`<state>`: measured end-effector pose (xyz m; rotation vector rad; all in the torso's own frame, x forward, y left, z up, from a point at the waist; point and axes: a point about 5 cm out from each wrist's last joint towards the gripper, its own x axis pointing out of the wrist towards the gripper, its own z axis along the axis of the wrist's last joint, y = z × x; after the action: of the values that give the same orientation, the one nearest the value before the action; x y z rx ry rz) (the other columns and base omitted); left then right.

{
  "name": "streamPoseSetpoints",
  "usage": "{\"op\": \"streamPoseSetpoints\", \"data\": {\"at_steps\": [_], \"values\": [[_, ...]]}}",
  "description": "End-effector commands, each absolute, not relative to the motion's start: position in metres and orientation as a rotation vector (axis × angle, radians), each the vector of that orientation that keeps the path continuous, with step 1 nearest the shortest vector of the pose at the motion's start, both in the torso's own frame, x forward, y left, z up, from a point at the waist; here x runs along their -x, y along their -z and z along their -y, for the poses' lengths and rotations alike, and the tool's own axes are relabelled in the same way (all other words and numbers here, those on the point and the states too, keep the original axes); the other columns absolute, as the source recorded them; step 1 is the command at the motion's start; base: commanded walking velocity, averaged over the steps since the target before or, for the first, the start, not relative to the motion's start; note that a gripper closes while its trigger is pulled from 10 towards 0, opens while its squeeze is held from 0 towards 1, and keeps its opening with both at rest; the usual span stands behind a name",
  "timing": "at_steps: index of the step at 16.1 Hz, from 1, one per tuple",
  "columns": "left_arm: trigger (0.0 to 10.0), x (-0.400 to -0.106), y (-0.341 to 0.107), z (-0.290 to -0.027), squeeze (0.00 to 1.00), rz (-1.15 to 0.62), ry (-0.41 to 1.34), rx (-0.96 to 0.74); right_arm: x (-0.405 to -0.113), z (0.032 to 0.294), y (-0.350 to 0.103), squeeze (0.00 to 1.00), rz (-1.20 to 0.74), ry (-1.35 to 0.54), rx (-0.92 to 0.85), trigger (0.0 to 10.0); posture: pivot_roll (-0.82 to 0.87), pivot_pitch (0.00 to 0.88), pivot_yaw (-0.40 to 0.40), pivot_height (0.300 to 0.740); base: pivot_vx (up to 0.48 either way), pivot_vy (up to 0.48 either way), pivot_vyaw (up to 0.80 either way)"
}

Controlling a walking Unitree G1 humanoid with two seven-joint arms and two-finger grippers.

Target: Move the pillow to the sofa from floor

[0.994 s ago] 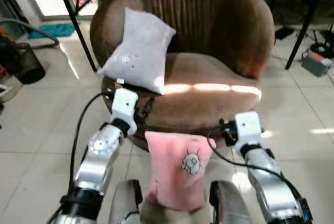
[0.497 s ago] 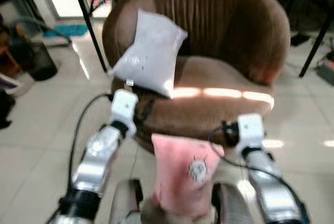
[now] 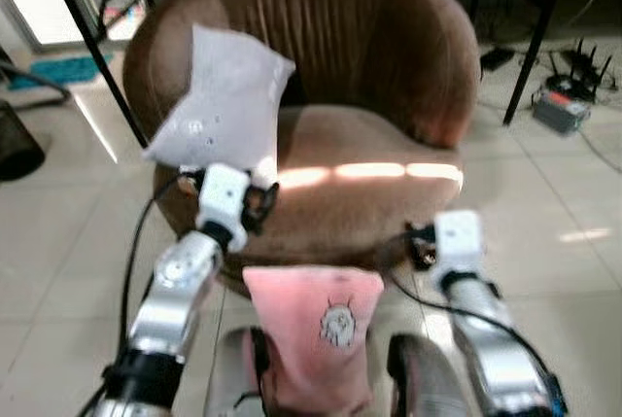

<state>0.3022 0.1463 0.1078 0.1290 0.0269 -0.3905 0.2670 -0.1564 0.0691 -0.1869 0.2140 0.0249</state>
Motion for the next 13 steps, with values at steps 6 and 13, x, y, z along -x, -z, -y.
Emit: {"op": "streamPoseSetpoints", "data": {"at_steps": [6,13], "values": [[10.0,-0.300,-0.109,-0.148,0.00,-0.033,0.453,-0.183,-0.268,0.153,-0.059,0.00,-0.277,-0.067,0.117,10.0,-0.05,0.009,0.097,0.537,0.000,0.000,0.00],[10.0,-0.283,-0.102,-0.156,0.00,-0.068,0.504,-0.295,-0.280,0.153,-0.038,0.52,-0.394,-0.067,-0.070,10.0,0.02,0.101,0.072,0.537,0.000,0.000,0.00]]}}
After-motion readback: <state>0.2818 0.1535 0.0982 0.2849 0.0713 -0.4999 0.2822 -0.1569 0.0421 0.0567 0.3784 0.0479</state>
